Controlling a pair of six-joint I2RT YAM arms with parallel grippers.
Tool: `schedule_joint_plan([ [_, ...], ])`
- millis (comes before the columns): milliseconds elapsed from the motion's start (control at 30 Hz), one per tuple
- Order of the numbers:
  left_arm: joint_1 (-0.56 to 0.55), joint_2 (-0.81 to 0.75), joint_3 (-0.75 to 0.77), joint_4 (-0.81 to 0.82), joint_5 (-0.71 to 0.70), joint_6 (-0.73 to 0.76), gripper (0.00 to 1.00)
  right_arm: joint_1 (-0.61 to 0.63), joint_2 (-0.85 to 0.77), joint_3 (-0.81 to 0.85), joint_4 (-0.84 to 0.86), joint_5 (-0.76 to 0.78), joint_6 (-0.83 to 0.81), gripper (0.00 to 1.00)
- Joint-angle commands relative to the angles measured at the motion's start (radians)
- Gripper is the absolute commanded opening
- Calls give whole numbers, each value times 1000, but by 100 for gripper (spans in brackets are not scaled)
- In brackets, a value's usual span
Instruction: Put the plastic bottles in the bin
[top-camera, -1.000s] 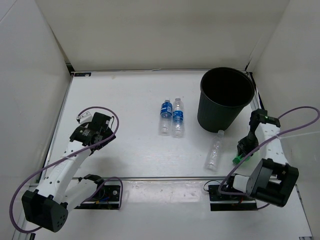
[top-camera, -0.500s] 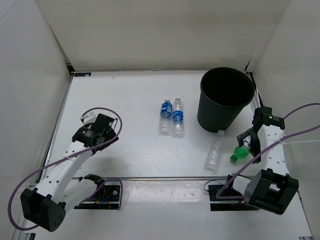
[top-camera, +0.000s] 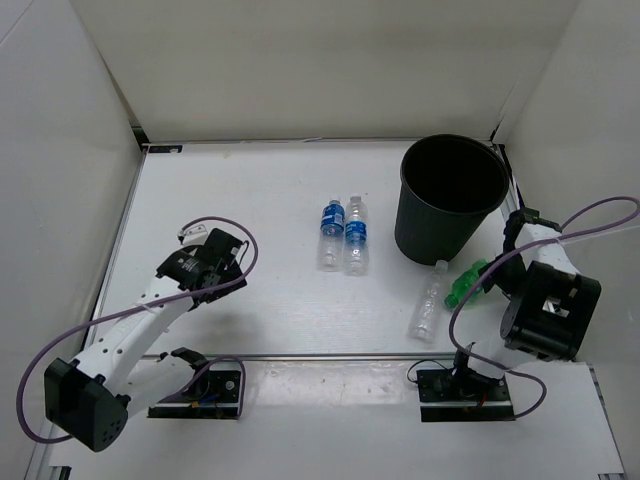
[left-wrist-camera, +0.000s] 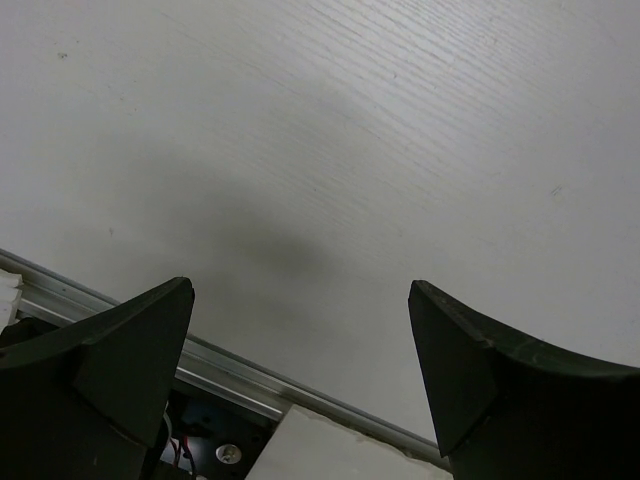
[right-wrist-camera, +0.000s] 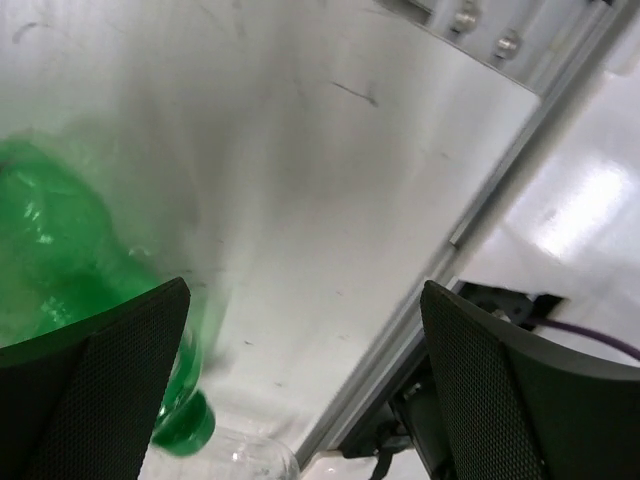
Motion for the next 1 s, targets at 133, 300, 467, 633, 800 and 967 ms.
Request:
schedule_joint_plan([
  [133,-18,40,-4,17,14,21,100,-6,142,46,107,-112,-58,100],
  [300,-18,49,5,17,14,30,100,-6,108,66,96,-132,-69,100],
  [467,-18,78,5,8,23,30,100,-6,-38,21,147,-191,-135,100],
  [633,-18,89,5,8,33,40,100,-6,-118,-47,280,-368,-212,100],
  [800,-18,108,16,-4,42,49,100,-6,-109,-93,395,-543,-274,100],
  [967,-18,108,16,-4,51,49,100,-6,-66,-116,476,-677,-310,99],
])
